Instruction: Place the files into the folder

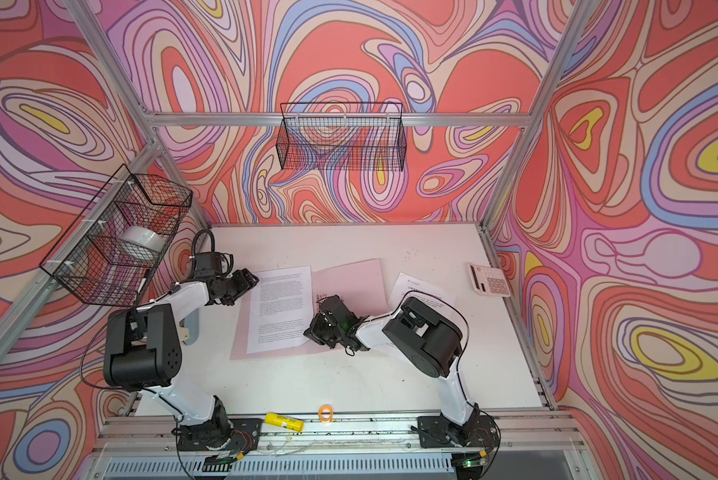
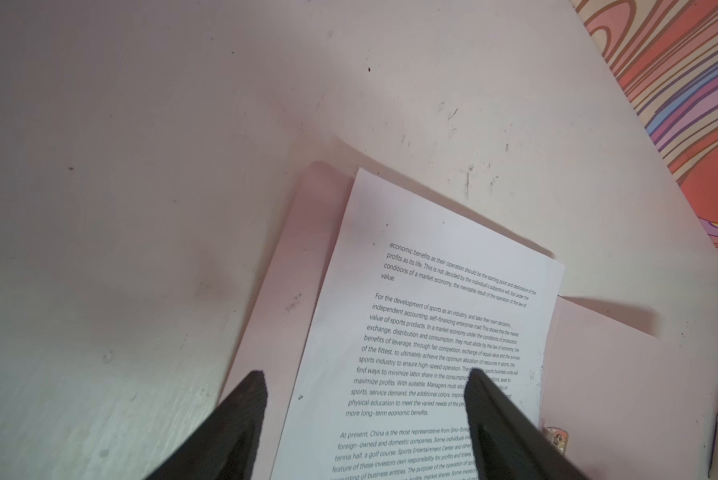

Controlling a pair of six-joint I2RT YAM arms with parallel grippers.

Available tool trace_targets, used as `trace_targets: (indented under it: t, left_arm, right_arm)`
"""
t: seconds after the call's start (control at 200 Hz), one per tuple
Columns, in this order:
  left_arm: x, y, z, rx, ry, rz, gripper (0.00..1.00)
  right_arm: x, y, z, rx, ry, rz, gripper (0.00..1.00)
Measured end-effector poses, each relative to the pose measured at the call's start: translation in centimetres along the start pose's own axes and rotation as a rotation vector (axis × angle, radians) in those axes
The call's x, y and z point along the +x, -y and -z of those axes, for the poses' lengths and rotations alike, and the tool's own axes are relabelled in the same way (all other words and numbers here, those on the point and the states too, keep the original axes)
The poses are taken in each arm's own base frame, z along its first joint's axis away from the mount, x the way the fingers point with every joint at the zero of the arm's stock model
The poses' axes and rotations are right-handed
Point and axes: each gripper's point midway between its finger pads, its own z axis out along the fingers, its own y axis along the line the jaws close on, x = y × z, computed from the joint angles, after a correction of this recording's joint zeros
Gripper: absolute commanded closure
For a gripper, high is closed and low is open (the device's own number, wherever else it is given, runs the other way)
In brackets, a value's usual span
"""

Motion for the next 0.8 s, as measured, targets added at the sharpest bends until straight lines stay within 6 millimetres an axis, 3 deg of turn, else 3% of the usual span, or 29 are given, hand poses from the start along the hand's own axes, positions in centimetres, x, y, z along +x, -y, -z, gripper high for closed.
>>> trace_targets:
  t: [0.691,0.796]
  left_arm:
    - [-0.1,-0.6,-0.3,-0.032,0.011,0.004,0.24]
    - [-0.1,-0.9,-0.4,-0.044,0.011,0.005,0.23]
  right_arm:
    - [1.1,-0.7,-1.5,-0.031,-0.061,-0.028,1.0]
    - [1.2,-1.1,-1.7,-0.047,-0.066,-0.029,0.73]
